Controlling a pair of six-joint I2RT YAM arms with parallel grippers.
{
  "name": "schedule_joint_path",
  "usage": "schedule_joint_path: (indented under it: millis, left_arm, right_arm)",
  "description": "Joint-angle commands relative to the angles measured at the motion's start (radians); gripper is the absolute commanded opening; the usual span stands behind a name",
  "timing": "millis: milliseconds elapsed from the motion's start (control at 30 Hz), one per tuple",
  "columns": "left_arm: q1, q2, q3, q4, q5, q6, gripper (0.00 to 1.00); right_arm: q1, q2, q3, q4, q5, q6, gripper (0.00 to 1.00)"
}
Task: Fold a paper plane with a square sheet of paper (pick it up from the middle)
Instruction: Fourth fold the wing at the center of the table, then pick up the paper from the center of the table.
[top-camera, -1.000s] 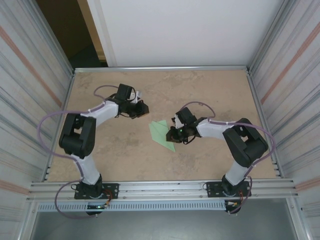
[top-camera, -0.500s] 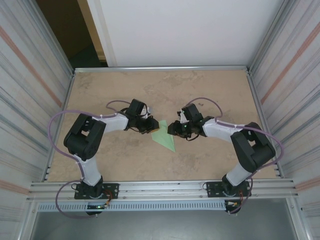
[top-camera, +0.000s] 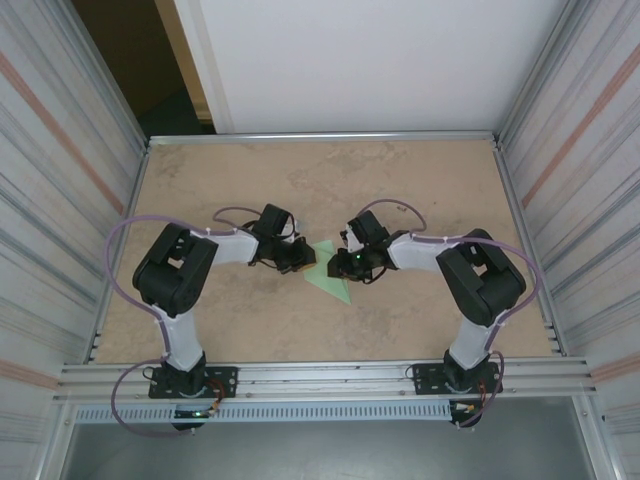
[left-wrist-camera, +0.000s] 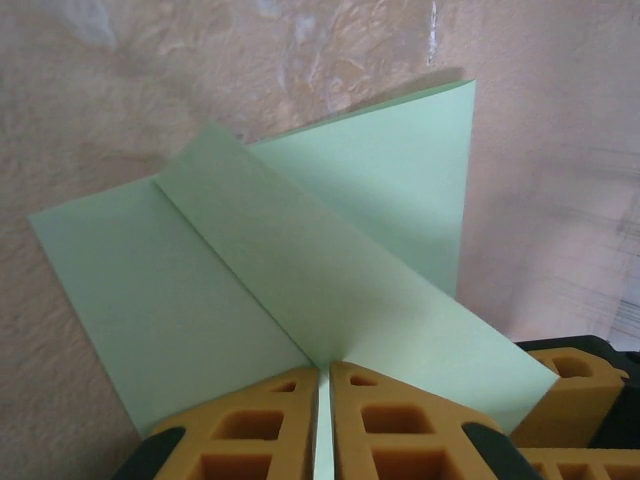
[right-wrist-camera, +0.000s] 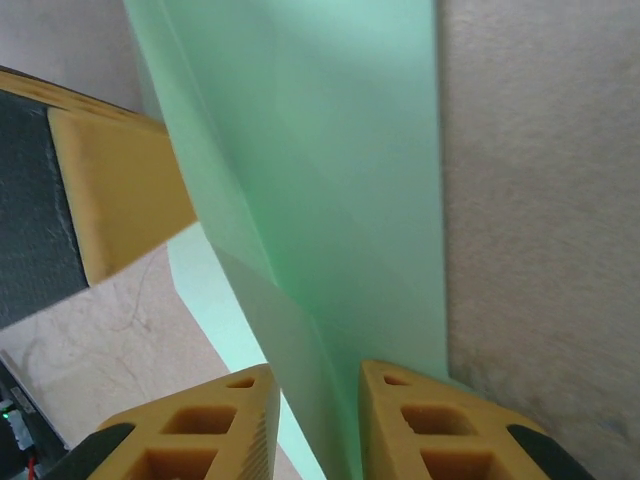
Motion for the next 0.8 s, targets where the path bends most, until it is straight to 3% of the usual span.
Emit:
schedule_joint_path:
  millis: [0, 767]
  left_arm:
    - [-0.005, 0.014, -0.013, -0.008, -0.013, -0.008, 0.13]
    - [0.003, -0.025, 0.019, -0.065, -0.019, 0.015, 0.16]
  right_arm:
    - [0.012, 0.029, 0.042, -0.020, -0.012, -0.038, 0.26]
    - [-0.019, 0.056, 0.012, 0.050, -0.088, -0.029, 0.07]
